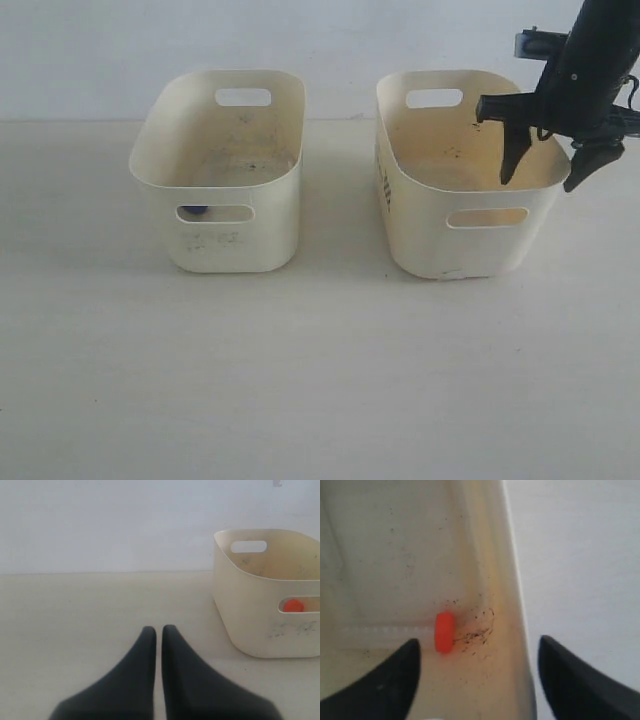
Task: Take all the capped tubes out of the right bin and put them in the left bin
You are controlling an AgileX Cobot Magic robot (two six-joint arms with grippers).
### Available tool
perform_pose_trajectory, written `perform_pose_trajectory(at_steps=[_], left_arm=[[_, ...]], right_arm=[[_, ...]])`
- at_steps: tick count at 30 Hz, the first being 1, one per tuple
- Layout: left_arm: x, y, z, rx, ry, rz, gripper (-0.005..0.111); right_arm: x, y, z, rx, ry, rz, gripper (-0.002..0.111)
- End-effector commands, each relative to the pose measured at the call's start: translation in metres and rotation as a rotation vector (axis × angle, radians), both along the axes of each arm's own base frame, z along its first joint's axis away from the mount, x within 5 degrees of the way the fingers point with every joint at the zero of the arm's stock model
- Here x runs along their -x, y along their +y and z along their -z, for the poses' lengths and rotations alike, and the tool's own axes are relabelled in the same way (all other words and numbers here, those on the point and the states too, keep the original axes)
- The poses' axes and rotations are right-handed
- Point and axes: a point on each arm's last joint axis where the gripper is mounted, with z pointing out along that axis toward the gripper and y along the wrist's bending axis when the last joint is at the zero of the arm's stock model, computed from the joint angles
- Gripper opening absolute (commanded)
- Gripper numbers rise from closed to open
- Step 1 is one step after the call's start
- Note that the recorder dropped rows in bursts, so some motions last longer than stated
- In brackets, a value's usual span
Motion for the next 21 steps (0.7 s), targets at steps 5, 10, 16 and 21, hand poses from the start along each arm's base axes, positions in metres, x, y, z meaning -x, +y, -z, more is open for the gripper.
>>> perform_pose_trajectory(at_steps=[5,10,16,21], left_arm=[[0.0,0.0,-0.002,0.016,-0.008,-0.001,0.004],[0.0,0.0,-0.002,0.016,-0.008,-0.001,0.004],[0.0,0.0,-0.002,0.016,-0.008,-0.001,0.004],[0.0,0.0,-0.002,0.016,-0.008,-0.001,0.004]], right_arm=[[-0.001,-0.004,-0.005,0.03,-0.019,-0.011,0.081],[0.004,-0.004,-0.024,0.03,-0.066,-0.012,0.07],[0.017,-0.001,-0.073,0.0,-0.198,-0.017,0.07],[0.016,0.023,-0.115,-0.24,-0.421,-0.098,0.07]])
